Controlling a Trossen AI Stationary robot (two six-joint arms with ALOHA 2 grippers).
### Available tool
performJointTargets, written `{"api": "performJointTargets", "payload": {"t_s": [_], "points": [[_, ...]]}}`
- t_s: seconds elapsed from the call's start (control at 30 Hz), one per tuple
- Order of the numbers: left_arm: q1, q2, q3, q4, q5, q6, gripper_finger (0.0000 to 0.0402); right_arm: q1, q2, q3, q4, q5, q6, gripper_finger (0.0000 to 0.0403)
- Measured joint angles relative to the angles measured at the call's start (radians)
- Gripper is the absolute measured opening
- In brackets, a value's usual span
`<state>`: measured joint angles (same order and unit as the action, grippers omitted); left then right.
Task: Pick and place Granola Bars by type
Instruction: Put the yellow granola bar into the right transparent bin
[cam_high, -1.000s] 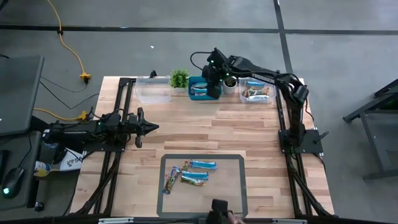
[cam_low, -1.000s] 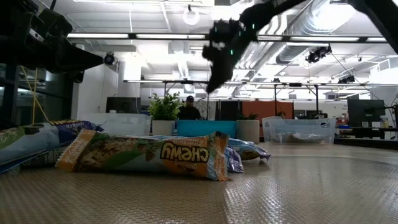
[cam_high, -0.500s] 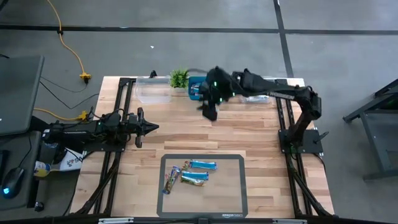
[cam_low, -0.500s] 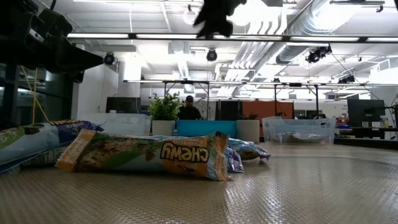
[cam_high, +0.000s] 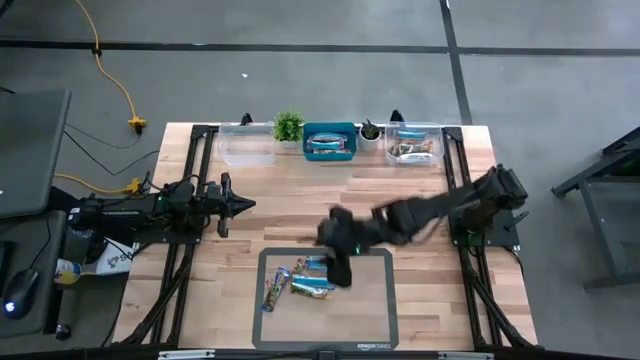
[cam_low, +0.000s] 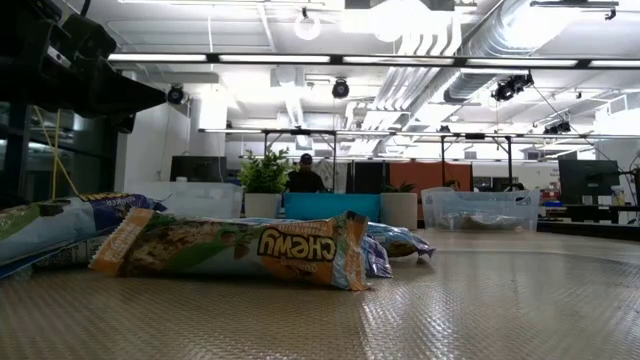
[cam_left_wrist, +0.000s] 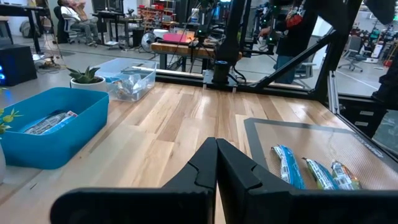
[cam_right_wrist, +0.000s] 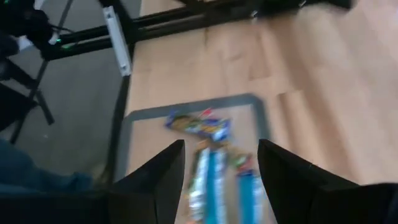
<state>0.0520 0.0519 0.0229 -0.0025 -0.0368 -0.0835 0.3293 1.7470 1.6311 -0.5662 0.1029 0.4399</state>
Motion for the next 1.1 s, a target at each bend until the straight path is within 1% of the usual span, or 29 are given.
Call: {"api": "performJointTargets", "payload": {"t_s": [0.07, 0.17, 0.27, 0.4, 0.53, 0.63, 0.73, 0.8, 0.9, 1.1], "points": [[0.000, 0.000, 0.000, 0.000, 0.000, 0.000, 0.0001, 0.060, 0.000, -0.048, 0.045, 0.024, 0.053, 0.0186], [0.000, 0.000, 0.000, 0.000, 0.000, 0.000, 0.0001, 0.140, 0.000, -0.151, 0.185, 0.075, 0.122, 0.0186], [0.000, 0.000, 0.000, 0.000, 0.000, 0.000, 0.0001, 0.199, 0.000, -0.259, 0.323, 0.139, 0.150, 0.0186], [0.000, 0.000, 0.000, 0.000, 0.000, 0.000, 0.0001, 0.237, 0.000, -0.405, 0.499, 0.208, 0.154, 0.0186], [0.000, 0.000, 0.000, 0.000, 0.000, 0.000, 0.0001, 0.248, 0.001, -0.522, 0.642, 0.209, 0.108, 0.0186], [0.000, 0.000, 0.000, 0.000, 0.000, 0.000, 0.0001, 0.248, 0.001, -0.588, 0.717, 0.204, 0.054, 0.0186], [0.000, 0.000, 0.000, 0.000, 0.000, 0.000, 0.0001, 0.247, 0.007, -0.635, 0.793, 0.201, 0.017, 0.0186], [0.000, 0.000, 0.000, 0.000, 0.000, 0.000, 0.0001, 0.247, 0.021, -0.659, 0.839, 0.176, 0.000, 0.0186], [0.000, 0.000, 0.000, 0.000, 0.000, 0.000, 0.0001, 0.247, 0.055, -0.665, 0.873, 0.151, -0.003, 0.0186], [0.000, 0.000, 0.000, 0.000, 0.000, 0.000, 0.0001, 0.247, 0.120, -0.664, 0.971, 0.149, -0.003, 0.0186]]}}
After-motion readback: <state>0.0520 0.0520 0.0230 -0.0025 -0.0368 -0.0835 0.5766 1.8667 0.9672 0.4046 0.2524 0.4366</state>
